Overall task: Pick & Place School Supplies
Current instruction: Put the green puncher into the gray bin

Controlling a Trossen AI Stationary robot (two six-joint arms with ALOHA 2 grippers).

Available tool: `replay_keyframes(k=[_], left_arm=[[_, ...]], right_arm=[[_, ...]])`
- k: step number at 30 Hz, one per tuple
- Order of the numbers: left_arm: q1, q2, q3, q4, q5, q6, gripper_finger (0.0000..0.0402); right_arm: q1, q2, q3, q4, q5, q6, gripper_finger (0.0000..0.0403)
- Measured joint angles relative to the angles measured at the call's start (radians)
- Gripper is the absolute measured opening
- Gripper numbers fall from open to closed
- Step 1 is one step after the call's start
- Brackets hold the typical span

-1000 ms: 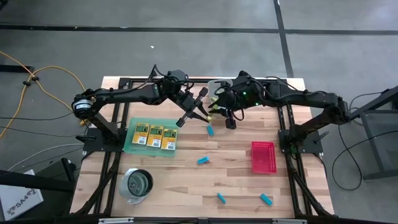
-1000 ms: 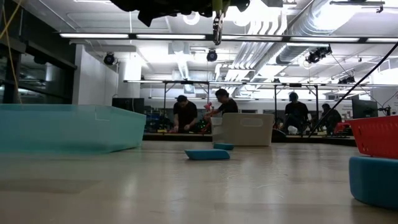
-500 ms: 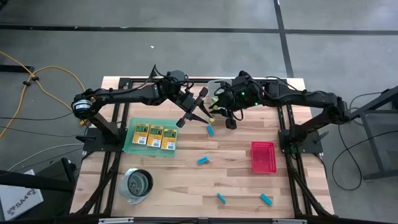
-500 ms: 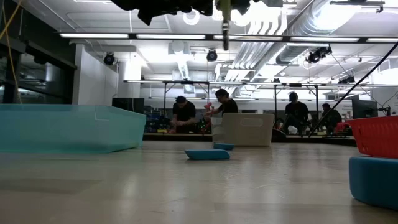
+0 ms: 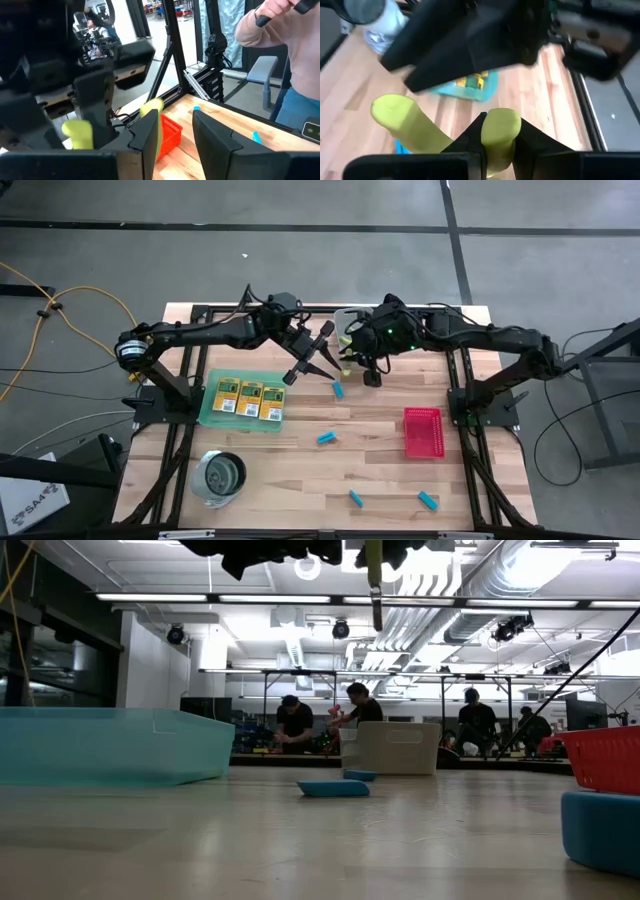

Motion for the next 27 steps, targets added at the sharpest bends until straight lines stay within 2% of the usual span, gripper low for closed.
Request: replay_keyframes(k=[8,15,19,23,27], left_arm=[[-0.005,-0.011,0.001,-0.029,-0.005,-0.013,0.0118],[-0.052,-0.011,0.001,-0.157,-0.031,-0.011,0.0118],[-0.112,-0.011,0.001,-0.224,-0.158,0.029,0.0118],[-0.181,-0.011,0.001,-0.304,-0.303,0.104,0.0118],[-0.224,-0.011,0.001,-0.345,-0.404,0.134,0.0117]], right_arm=[[-0.036,0.0,0.0,-0.026,0.095,0.008,0.0044],[-0.195,0.02,0.0,-0.018,0.073,0.031,0.0044],[-0.305,0.053,0.0,0.001,-0.029,0.059,0.0044],[-0.399,0.117,0.0,0.028,-0.059,0.099,0.0044],[-0.466,0.217,0.0,0.027,-0.096,0.162,0.0044]])
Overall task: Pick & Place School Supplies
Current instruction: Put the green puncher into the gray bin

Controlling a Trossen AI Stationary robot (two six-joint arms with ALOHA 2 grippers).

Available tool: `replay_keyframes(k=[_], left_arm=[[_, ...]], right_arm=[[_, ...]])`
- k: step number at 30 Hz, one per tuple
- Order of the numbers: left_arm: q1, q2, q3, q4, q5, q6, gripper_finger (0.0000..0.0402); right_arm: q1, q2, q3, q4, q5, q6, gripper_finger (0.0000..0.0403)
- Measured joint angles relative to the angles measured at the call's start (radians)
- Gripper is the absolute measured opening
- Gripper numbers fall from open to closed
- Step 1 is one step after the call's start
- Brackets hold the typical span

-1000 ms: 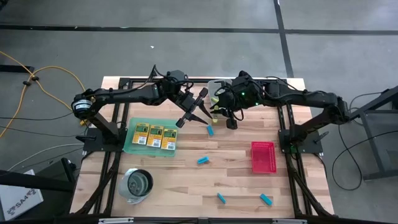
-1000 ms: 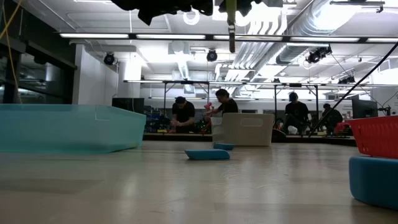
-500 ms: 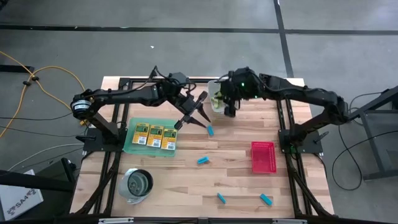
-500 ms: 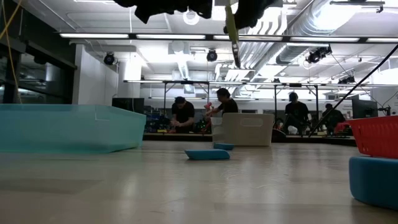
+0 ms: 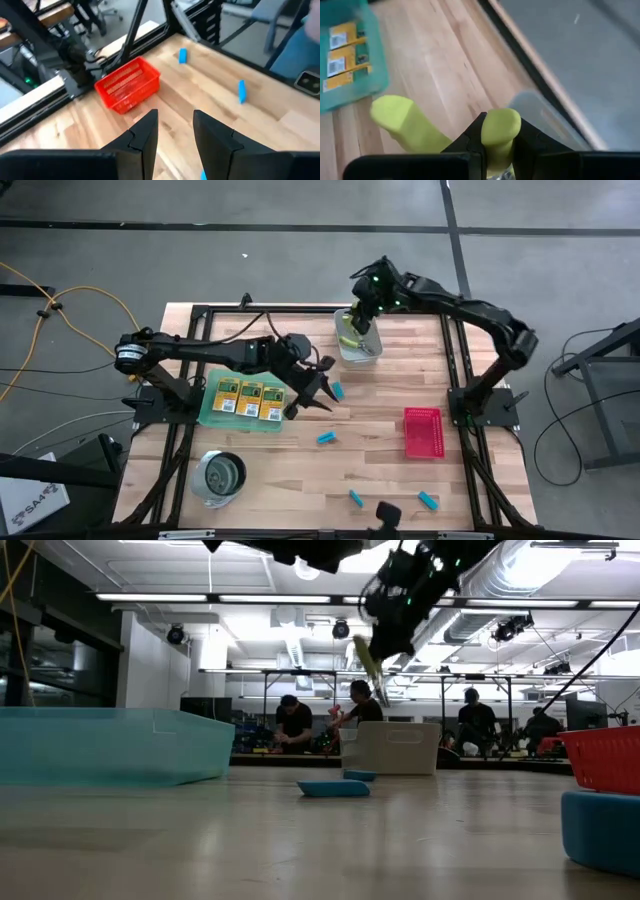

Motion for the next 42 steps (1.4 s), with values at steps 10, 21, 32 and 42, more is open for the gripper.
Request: replay_keyframes(k=[10,21,32,42], left_arm=[[0.024,0.0,0.0,-0.014,-0.015,-0.04,0.0115],[0.026,0.0,0.0,-0.013,-0.011,-0.045,0.0115],[0.022,0.0,0.0,-0.013,-0.008,-0.062,0.0115],[0.021,0.0,0.0,-0.013,-0.008,-0.076,0.0115]], right_arm=[[-0.079,0.198,0.0,-0.073,-0.037,0.082,0.0043],[-0.104,0.245,0.0,-0.134,0.003,0.129,0.0062],[-0.102,0.245,0.0,-0.134,-0.041,0.102,0.0068],[-0.088,0.246,0.0,-0.124,-0.024,0.076,0.0071]])
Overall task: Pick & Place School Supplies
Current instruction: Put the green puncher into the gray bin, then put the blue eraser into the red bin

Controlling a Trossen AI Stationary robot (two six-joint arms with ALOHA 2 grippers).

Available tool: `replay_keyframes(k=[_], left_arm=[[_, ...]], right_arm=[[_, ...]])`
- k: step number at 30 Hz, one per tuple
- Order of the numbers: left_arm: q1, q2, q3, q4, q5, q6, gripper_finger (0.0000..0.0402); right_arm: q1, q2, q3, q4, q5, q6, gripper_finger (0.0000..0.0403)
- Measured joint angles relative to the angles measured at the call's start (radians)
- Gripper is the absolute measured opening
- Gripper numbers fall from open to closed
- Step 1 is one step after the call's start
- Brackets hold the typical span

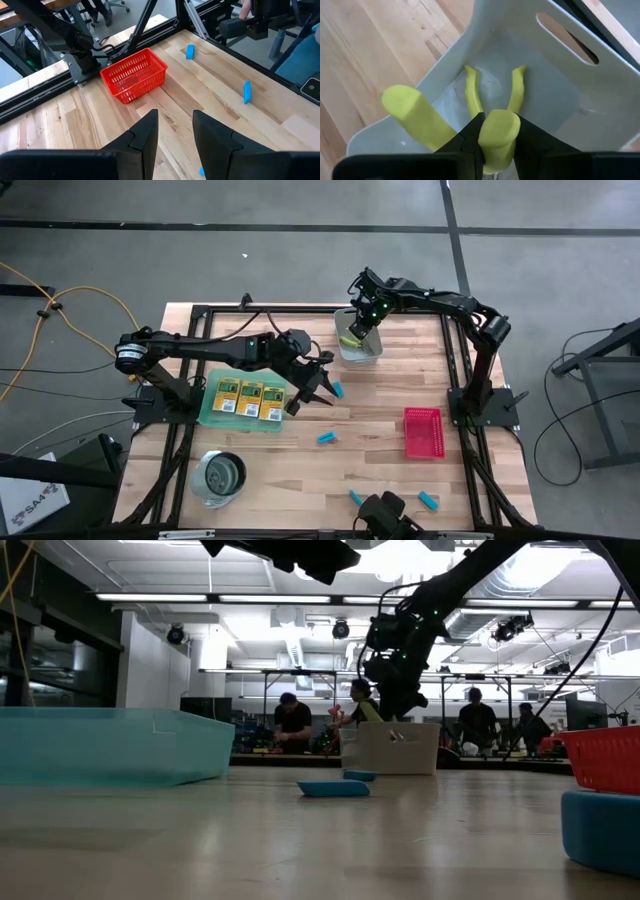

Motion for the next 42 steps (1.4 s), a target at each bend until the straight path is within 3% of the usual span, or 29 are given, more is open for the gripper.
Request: replay_keyframes(k=[10,22,29,35,42], left_arm=[[-0.028,-0.007,0.0,-0.001,-0.001,0.006,0.0115],[-0.034,-0.03,-0.001,0.002,-0.003,0.007,0.0115],[-0.034,-0.03,-0.001,-0.002,-0.003,0.004,0.0115],[-0.034,-0.03,-0.001,-0.001,-0.003,0.003,0.0115],[-0.034,-0.03,-0.001,-0.005,-0.004,0.005,0.0115]], right_arm=[[0.018,0.056,0.0,0.014,0.038,-0.005,0.0088],[0.004,0.068,0.0,0.023,0.039,-0.027,0.016],[-0.003,0.064,0.0,0.03,0.048,-0.047,0.0176],[-0.011,0.029,0.0,0.033,0.075,-0.056,0.0175],[-0.007,-0.1,0.0,0.027,0.056,-0.052,0.0173]])
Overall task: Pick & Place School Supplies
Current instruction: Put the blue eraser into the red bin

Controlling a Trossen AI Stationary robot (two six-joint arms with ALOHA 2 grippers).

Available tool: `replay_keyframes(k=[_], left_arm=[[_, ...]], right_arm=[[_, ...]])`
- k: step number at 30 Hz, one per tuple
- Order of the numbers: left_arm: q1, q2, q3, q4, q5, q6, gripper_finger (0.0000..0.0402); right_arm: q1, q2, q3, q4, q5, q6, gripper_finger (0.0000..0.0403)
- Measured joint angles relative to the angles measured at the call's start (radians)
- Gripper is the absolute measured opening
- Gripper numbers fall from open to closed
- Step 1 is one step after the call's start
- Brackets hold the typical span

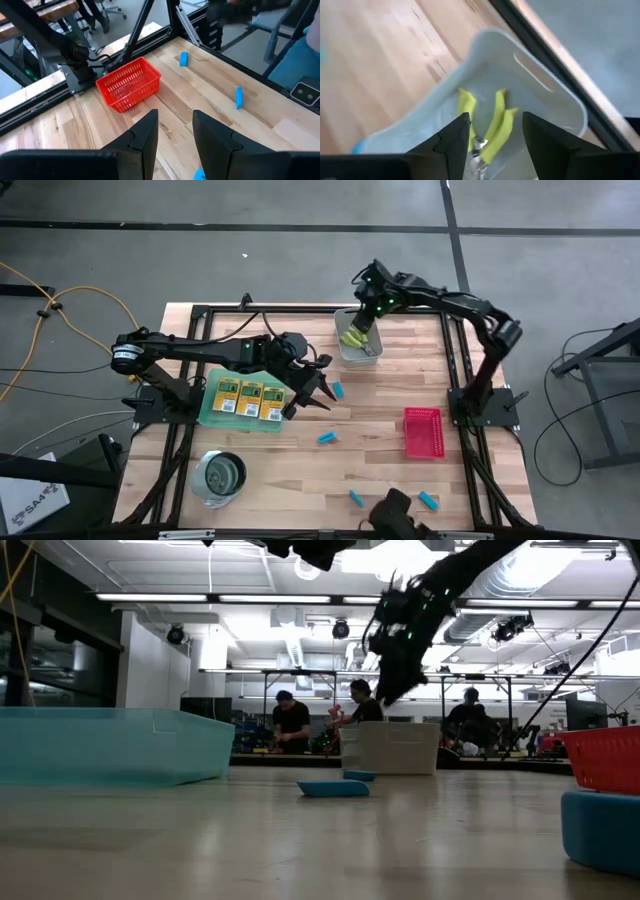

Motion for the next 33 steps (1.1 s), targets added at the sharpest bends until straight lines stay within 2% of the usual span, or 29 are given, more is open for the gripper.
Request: replay_keyframes(k=[7,15,21,25,33], left_arm=[[0.026,0.0,-0.001,-0.093,-0.006,-0.043,0.0115],[0.012,-0.004,-0.018,-0.126,-0.008,-0.129,0.0115],[-0.045,-0.004,-0.055,-0.129,-0.116,-0.203,0.0115],[-0.087,-0.004,-0.079,-0.134,-0.164,-0.214,0.0115],[-0.135,-0.004,-0.09,-0.123,-0.166,-0.209,0.0115]], right_arm=[[0.047,-0.143,0.001,-0.105,-0.06,-0.001,0.0173],[0.192,-0.19,0.001,-0.278,-0.071,-0.004,0.0173],[0.321,-0.183,0.0,-0.424,-0.031,0.0,0.0173],[0.403,-0.182,-0.001,-0.491,0.01,0.072,0.0173],[0.561,-0.185,-0.001,-0.605,0.049,0.282,0.0173]])
